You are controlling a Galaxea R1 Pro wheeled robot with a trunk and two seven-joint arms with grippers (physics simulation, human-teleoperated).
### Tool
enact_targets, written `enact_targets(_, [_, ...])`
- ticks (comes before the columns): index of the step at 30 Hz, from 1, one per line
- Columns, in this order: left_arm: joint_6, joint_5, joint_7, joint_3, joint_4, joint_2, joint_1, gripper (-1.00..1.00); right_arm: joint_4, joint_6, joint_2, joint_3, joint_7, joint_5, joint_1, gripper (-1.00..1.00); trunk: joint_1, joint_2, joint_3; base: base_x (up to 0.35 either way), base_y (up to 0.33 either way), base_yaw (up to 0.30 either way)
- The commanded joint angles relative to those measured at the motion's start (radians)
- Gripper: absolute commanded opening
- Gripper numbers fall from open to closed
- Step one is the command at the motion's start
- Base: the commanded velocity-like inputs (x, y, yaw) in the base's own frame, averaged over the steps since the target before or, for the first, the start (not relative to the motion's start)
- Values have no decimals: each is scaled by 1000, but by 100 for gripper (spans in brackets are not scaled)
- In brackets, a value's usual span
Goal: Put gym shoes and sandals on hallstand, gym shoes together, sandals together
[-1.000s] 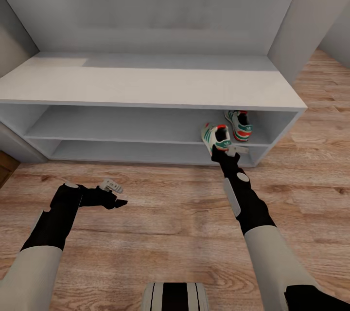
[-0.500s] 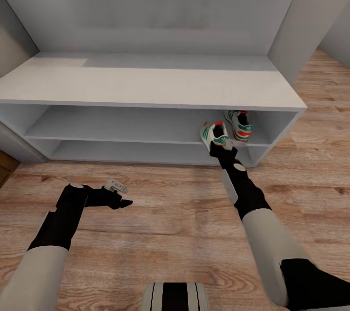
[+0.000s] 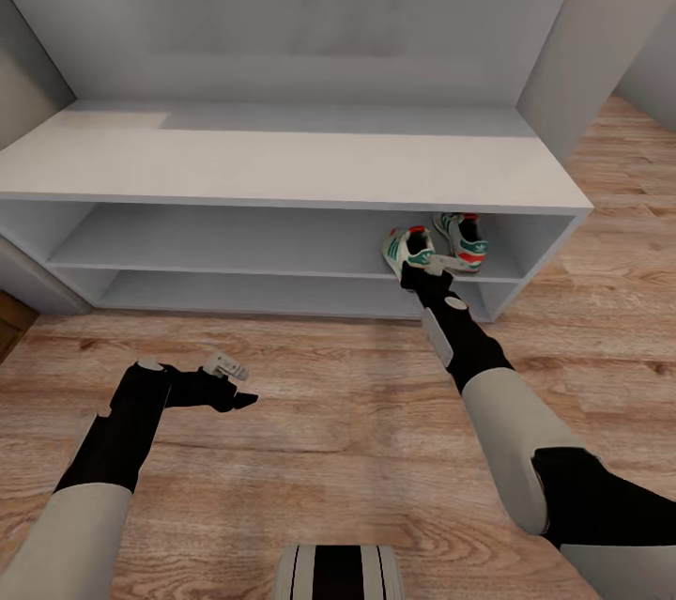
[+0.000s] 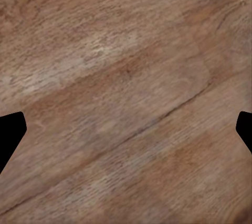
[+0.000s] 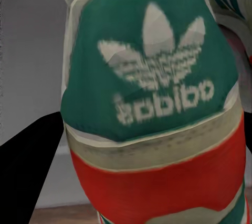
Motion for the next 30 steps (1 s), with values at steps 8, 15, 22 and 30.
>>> enact_targets(8, [-1, 0, 0, 0, 0, 0, 9, 100, 41, 3, 3, 3, -29, -8, -43, -100, 0, 0, 0, 0, 0, 0])
enact_targets(15, [-2, 0, 0, 0, 0, -2, 11, 100, 43, -5, 2, 6, -56, -7, -59, -100, 0, 0, 0, 0, 0, 0])
enact_targets(22, [-2, 1, 0, -1, 0, -3, 11, 100, 59, -43, -3, 6, -61, -8, -71, -100, 0, 0, 0, 0, 0, 0])
enact_targets(30, [-2, 4, 0, -2, 0, -4, 12, 100, 128, -103, -8, 6, -62, -8, -96, -100, 0, 0, 0, 0, 0, 0])
